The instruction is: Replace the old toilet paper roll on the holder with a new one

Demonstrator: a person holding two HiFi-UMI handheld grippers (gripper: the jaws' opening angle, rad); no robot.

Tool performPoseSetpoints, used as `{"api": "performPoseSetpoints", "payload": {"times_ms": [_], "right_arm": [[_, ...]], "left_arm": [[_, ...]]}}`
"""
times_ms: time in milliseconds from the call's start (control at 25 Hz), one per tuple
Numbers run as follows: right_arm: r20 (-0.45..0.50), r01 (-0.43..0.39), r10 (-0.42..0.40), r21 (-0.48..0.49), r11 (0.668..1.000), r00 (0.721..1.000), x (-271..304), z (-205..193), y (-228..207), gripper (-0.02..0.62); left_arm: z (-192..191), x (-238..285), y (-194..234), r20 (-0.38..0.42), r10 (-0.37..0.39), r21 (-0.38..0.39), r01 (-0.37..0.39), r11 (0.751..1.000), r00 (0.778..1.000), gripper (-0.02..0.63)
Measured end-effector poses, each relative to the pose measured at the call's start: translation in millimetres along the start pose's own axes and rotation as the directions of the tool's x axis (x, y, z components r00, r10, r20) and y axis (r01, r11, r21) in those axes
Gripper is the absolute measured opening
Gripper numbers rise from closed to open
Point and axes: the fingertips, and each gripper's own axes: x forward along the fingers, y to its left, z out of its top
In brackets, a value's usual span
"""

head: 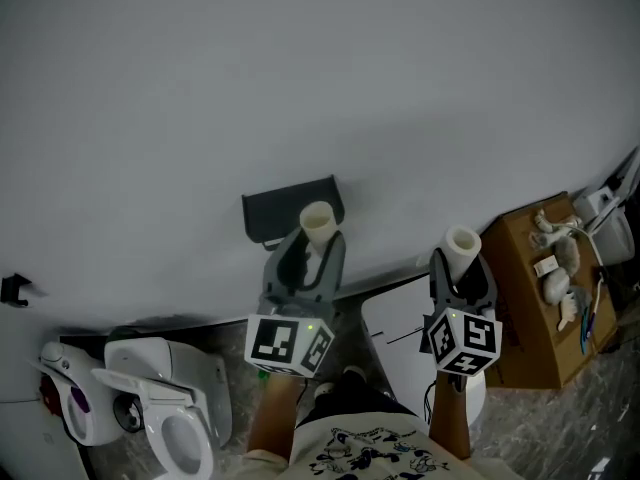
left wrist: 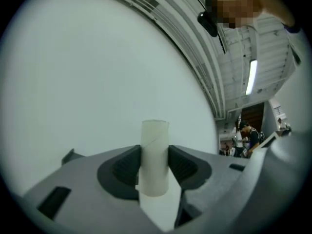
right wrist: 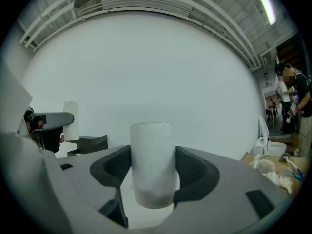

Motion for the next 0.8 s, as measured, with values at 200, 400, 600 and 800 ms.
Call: {"api": "performPoseSetpoints", "payload": {"times_ms": [200, 400, 600, 800], "right_arm": [[-0.009, -0.055, 0.055, -0.012, 0.998, 0.998, 6, -3, 28, 0.293], [-0.032, -0.121, 0.118, -0.089, 0.989, 0.992, 24, -10, 55, 0.293], [-0.092, -0.213, 0.194, -0.317, 0.924, 0.977, 50, -24, 83, 0.293], [-0.174, -0.296, 0.241, -0.637, 0.712, 0.955, 77, -42, 106, 0.293]], "left_arm": [[5, -24, 34, -0.005, 0.095, 0.003, -0.095, 0.995, 0.995, 0.181], [14, -41, 56, 0.003, 0.141, 0.011, -0.141, 0.990, 0.990, 0.181], [23, -59, 77, 0.016, 0.192, 0.030, -0.192, 0.981, 0.981, 0.181], [30, -76, 102, 0.016, 0.259, 0.040, -0.260, 0.965, 0.966, 0.181]]}}
